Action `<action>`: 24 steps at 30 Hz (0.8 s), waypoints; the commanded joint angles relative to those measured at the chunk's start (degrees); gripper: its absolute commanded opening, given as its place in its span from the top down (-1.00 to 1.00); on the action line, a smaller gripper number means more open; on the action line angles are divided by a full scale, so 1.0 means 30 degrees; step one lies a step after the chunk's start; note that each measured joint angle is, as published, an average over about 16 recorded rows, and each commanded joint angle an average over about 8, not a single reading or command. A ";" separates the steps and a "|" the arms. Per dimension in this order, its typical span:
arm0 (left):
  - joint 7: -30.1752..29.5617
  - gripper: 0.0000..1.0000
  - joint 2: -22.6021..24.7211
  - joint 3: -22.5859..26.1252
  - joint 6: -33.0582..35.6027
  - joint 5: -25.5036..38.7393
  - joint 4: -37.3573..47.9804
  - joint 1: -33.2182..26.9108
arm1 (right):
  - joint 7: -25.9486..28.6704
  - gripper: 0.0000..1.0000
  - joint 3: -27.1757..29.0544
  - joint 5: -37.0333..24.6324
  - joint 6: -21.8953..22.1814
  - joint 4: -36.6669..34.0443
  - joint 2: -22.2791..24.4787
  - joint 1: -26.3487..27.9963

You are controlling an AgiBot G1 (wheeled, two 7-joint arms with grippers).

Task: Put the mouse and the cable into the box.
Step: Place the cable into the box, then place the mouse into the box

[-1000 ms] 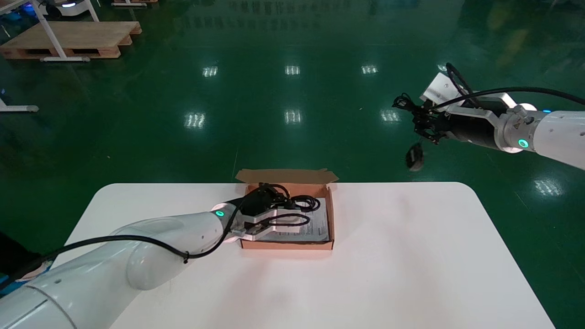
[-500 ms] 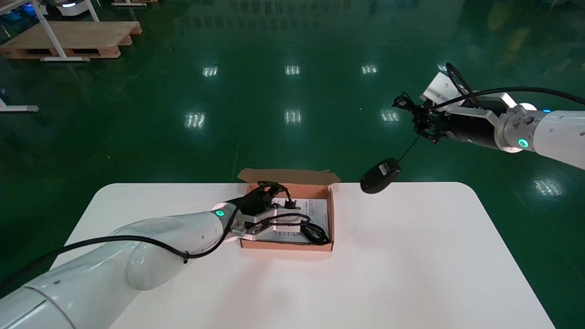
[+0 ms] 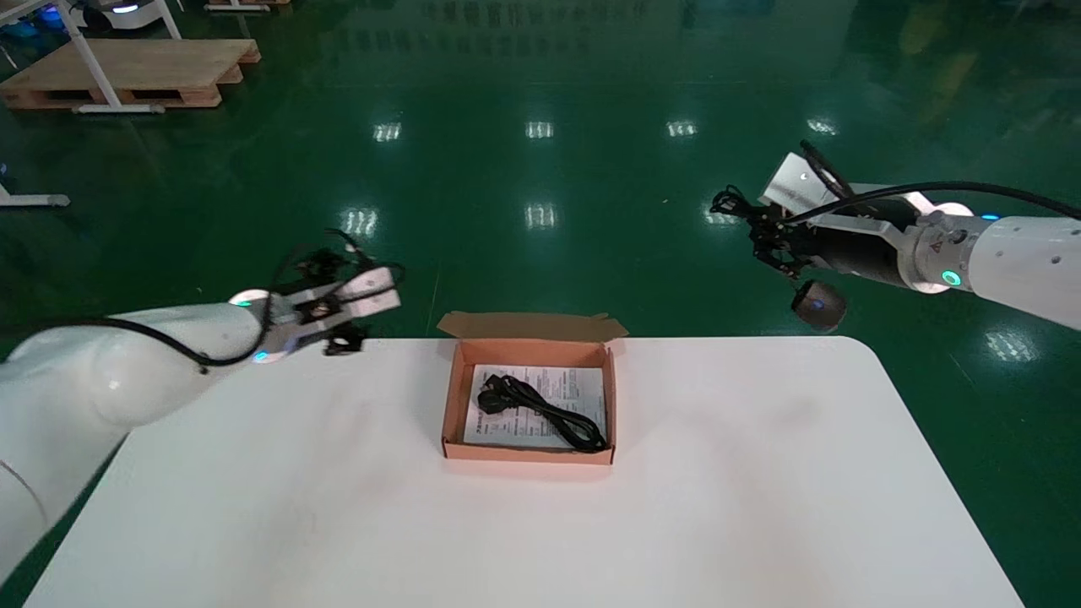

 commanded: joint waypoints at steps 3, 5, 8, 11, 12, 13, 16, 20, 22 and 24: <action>-0.0939 -1.00 0.0169 0.0150 -0.0354 0.0786 0.2438 -0.0826 | -0.0371 1.00 -0.0240 -0.0052 -0.0380 -0.0069 -0.0485 -0.0089; -0.1258 -1.00 0.0415 0.0290 -0.0498 0.1075 0.2955 -0.0942 | -0.0725 1.00 -0.0357 0.0089 -0.0782 0.0031 -0.0949 -0.0068; -0.1617 -1.00 0.0536 0.0433 -0.0558 0.1311 0.3121 -0.0979 | -0.1249 1.00 -0.0459 0.0482 -0.1477 0.0207 -0.1748 0.0011; -0.1924 -1.00 0.0535 0.0556 -0.0550 0.1488 0.3065 -0.0977 | -0.1772 1.00 -0.0533 0.0942 -0.2068 0.0312 -0.2733 0.0054; -0.2023 -1.00 0.0532 0.0596 -0.0544 0.1545 0.3039 -0.0975 | -0.1975 1.00 -0.0568 0.1070 -0.2196 0.0322 -0.3103 0.0046; -0.2117 -1.00 0.0528 0.0633 -0.0537 0.1599 0.3014 -0.0974 | -0.2187 1.00 -0.0603 0.1188 -0.2276 0.0315 -0.3469 0.0017; -0.2401 -1.00 0.0515 0.0746 -0.0517 0.1763 0.2937 -0.0969 | -0.2954 1.00 -0.0837 0.1493 -0.2359 0.0272 -0.4519 -0.0175; -0.2755 -1.00 0.0499 0.0885 -0.0491 0.1967 0.2840 -0.0963 | -0.3780 1.00 -0.1657 0.1944 -0.2251 0.0354 -0.5338 -0.0492; -0.2922 -1.00 0.0491 0.0951 -0.0479 0.2063 0.2794 -0.0961 | -0.3970 1.00 -0.2298 0.2247 -0.2111 0.0535 -0.5473 -0.0616; -0.3087 -1.00 0.0483 0.1017 -0.0467 0.2157 0.2748 -0.0958 | -0.3965 1.00 -0.3046 0.2576 -0.1823 0.0723 -0.5525 -0.0703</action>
